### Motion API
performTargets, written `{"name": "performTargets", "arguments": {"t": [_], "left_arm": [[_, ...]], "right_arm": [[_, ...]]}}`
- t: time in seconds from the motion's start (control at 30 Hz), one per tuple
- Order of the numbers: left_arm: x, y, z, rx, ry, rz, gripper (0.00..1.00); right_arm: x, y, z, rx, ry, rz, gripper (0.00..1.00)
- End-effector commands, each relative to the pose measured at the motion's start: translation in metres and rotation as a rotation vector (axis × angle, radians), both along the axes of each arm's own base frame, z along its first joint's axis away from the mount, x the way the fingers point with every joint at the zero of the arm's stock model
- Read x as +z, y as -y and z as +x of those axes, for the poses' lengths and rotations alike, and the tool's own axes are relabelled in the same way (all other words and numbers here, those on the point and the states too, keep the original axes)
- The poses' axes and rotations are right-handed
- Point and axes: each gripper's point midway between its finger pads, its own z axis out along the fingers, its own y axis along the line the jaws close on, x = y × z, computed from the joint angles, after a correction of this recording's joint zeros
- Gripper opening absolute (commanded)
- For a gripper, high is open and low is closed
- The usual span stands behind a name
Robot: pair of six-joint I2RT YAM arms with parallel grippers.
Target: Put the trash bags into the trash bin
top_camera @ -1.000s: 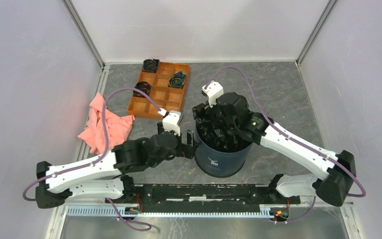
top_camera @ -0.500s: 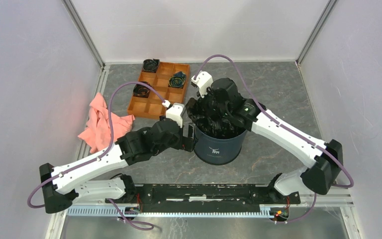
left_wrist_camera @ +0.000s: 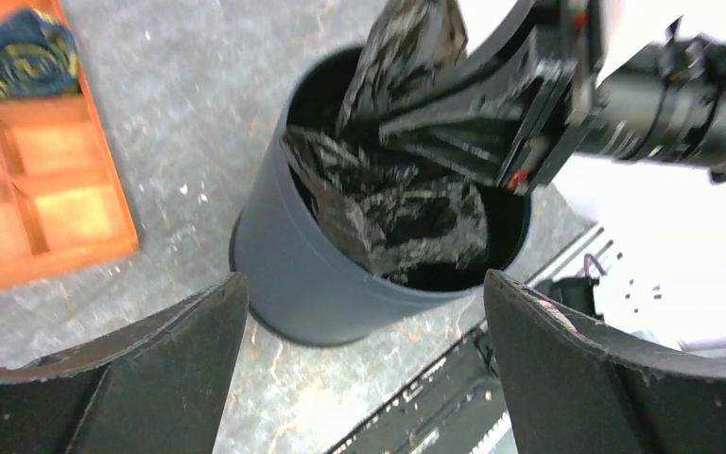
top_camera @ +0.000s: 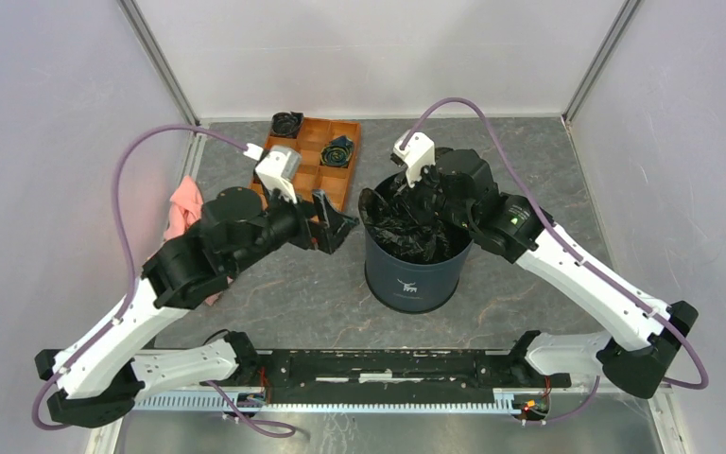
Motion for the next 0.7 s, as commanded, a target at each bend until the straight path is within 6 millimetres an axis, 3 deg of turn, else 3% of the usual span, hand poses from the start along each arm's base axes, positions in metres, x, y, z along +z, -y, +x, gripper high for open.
{"name": "performTargets", "arguments": {"t": [0.0,0.13,0.23,0.3,0.47,0.67], "left_arm": [[0.035,-0.007,0.02,0.037,0.126,0.034,1.0],[0.031,0.002,0.053,0.057,0.108,0.083,1.0],[0.028,0.017,0.076,-0.026,0.048,0.022,1.0],[0.028,0.033,0.091,-0.115,0.015,-0.036,1.0],[0.026,0.082,0.101,-0.378,-0.046,-0.151,1.0],[0.025,0.109,0.091,-0.55,-0.094,-0.282,1.0]], "right_arm": [[0.038,0.002,-0.004,-0.031,0.027,0.117,0.18],[0.065,0.017,-0.008,-0.086,0.076,0.191,0.22],[0.07,0.032,-0.012,-0.12,0.096,0.188,0.11],[0.07,0.04,-0.014,-0.142,0.111,0.187,0.1],[0.078,0.052,-0.018,-0.15,0.15,0.173,0.06],[0.078,0.061,-0.022,-0.161,0.179,0.178,0.05]]}}
